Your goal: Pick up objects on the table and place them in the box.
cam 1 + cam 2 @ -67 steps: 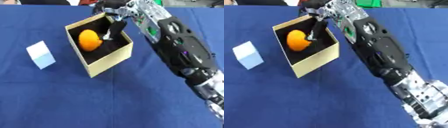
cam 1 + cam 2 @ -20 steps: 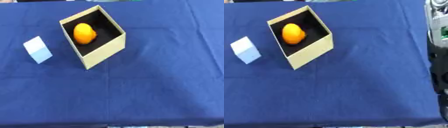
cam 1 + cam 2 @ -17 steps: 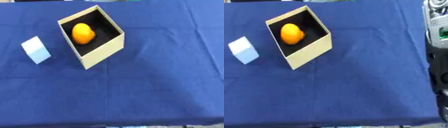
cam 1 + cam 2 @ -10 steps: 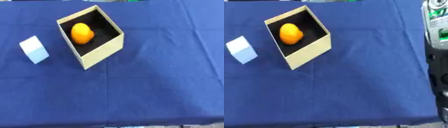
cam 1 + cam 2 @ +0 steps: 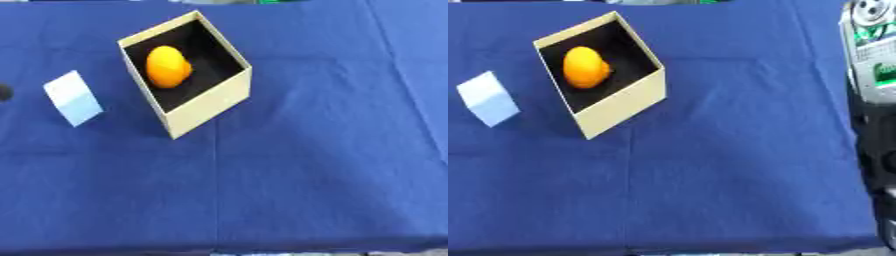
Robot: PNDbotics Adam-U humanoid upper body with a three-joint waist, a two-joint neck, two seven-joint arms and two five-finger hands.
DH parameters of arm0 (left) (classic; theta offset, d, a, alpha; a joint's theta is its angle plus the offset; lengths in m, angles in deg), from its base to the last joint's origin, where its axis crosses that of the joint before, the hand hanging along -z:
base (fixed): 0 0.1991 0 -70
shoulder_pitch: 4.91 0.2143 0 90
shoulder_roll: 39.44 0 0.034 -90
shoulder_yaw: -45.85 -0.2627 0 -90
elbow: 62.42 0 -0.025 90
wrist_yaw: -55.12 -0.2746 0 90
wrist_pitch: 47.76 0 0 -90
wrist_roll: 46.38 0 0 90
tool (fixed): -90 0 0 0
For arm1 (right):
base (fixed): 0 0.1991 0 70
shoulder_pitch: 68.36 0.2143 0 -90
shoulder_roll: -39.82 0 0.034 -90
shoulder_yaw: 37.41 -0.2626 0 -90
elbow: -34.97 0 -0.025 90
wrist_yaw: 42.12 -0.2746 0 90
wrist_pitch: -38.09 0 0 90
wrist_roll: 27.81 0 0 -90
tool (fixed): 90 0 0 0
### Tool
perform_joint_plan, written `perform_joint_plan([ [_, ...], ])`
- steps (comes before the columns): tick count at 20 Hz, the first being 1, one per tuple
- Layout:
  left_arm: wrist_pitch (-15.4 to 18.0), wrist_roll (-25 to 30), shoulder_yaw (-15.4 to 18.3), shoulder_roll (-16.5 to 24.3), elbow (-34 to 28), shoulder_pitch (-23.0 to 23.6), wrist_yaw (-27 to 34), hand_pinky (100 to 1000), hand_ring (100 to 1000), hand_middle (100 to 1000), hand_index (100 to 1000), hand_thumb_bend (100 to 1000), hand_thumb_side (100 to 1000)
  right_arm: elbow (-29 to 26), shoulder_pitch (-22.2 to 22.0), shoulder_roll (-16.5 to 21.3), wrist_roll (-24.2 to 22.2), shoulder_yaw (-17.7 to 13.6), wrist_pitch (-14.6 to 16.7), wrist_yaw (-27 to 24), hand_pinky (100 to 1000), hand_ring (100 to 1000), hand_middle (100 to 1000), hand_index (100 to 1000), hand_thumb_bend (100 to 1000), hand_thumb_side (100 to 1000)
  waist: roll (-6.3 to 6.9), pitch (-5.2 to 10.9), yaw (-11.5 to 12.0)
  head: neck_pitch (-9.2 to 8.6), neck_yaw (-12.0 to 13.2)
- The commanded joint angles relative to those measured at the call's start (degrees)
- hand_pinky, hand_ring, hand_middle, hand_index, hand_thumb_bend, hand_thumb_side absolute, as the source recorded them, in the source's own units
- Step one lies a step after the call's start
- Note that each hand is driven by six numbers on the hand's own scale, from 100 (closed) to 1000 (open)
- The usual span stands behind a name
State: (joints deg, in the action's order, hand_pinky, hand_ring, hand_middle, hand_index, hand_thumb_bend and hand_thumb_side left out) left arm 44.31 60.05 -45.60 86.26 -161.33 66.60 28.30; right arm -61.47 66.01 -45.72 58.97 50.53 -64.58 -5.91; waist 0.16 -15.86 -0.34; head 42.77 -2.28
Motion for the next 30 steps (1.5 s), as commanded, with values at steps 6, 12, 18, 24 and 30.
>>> perform_joint_plan([
  [6, -0.2, 5.0, -3.9, 2.0, 2.8, -3.9, -1.2, 875, 852, 829, 946, 959, 1000, -0.8, 0.5, 0.4, -0.4, -0.1, -0.2, -0.6, 904, 1000, 834, 960, 100, 699, 0.89, 0.93, -0.1, -0.75, 0.7],
  [12, -0.2, 6.0, -6.2, 1.2, 4.3, -6.4, -1.7, 890, 860, 839, 950, 991, 1000, -1.1, 0.3, 0.0, -0.9, -0.1, -0.3, -1.0, 904, 1000, 834, 963, 100, 700, 1.12, 0.84, -0.3, -0.71, 1.0],
  [18, -0.1, 7.6, -8.1, 0.3, 5.5, -9.8, -1.6, 924, 885, 857, 954, 1000, 1000, -1.3, 0.3, -0.4, -1.0, 0.0, -0.3, -1.0, 904, 1000, 835, 964, 100, 700, 1.19, 0.74, -0.5, -0.68, -0.4],
  [24, 0.1, 10.8, -9.6, 0.0, 6.4, -12.4, -1.0, 942, 910, 887, 929, 1000, 1000, -1.5, 0.2, -0.7, -1.2, 0.2, -0.2, -0.9, 904, 1000, 834, 963, 100, 700, 1.49, 0.73, -0.4, -0.56, -1.0],
  [30, -1.5, 10.3, -11.8, 0.6, 11.2, -14.2, -3.3, 951, 920, 892, 937, 1000, 1000, -1.7, -0.3, -0.5, -1.6, 0.1, -0.1, -1.0, 905, 1000, 835, 964, 100, 701, 2.0, 0.89, 0.5, -0.15, -1.6],
])
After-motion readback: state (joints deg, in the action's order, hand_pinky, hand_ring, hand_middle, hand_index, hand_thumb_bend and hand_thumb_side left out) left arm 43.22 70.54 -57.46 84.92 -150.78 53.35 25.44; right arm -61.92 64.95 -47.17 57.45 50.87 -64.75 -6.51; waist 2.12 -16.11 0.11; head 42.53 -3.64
